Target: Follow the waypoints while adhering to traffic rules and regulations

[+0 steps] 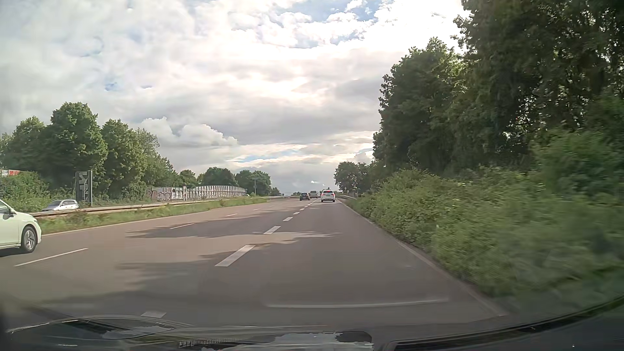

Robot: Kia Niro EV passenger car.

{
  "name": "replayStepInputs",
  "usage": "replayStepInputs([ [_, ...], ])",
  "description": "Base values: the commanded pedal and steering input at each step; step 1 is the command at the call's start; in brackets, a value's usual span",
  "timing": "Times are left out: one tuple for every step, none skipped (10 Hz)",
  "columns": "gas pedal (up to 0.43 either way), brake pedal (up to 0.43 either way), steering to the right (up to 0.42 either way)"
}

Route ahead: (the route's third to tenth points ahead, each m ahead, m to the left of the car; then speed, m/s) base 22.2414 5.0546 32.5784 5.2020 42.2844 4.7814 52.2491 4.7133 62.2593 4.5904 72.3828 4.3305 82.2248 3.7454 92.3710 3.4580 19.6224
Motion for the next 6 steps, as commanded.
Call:
replayStepInputs([
  [0.0,0.0,-0.001],
  [0.0,0.0,-0.001],
  [0.0,0.0,-0.001],
  [0.0,0.0,-0.001],
  [0.0,0.0,0.0],
  [0.0,0.0,0.0],
])
